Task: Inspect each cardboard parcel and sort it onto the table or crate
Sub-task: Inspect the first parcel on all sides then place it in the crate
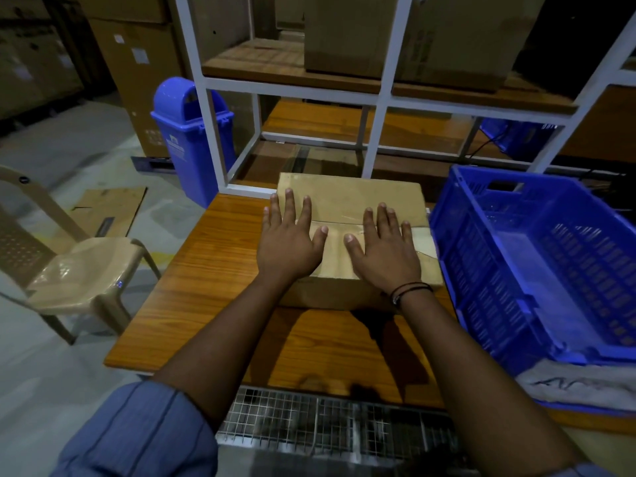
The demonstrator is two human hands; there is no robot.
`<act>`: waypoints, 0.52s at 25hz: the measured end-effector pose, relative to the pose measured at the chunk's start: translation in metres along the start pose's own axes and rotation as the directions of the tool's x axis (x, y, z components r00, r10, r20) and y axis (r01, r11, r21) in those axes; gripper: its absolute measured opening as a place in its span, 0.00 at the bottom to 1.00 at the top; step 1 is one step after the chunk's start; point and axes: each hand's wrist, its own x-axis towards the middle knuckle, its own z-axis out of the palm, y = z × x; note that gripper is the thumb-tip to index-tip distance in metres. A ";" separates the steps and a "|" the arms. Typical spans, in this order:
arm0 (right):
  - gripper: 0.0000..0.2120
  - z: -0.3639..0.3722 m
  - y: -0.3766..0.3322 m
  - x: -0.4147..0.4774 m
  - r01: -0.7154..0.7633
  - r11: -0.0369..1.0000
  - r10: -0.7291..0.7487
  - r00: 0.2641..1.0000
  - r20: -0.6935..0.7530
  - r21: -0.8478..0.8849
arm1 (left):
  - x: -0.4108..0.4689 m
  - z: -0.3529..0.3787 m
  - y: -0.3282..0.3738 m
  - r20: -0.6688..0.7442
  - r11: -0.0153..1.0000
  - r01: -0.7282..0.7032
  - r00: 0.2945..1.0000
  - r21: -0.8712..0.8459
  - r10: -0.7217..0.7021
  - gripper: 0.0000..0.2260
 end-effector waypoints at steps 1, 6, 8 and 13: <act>0.37 -0.001 -0.001 0.003 0.004 1.000 -0.005 1.000 0.010 0.014 | -0.001 -0.001 0.000 0.000 1.000 0.008 1.000 -0.015 -0.008 0.32; 0.39 -0.010 0.010 -0.012 -0.098 0.993 0.099 0.995 -0.012 0.062 | -0.018 -0.011 0.007 -0.250 0.937 0.165 0.937 -0.307 -0.246 0.19; 0.42 -0.011 0.017 -0.028 -0.305 0.943 0.304 0.952 0.030 0.133 | -0.025 -0.014 0.006 -0.276 0.907 0.194 0.910 -0.374 -0.309 0.15; 0.41 -0.024 0.040 -0.034 -0.410 0.825 0.392 0.911 0.129 0.388 | -0.036 -0.027 -0.001 -0.136 0.856 0.225 0.938 -0.466 -0.320 0.17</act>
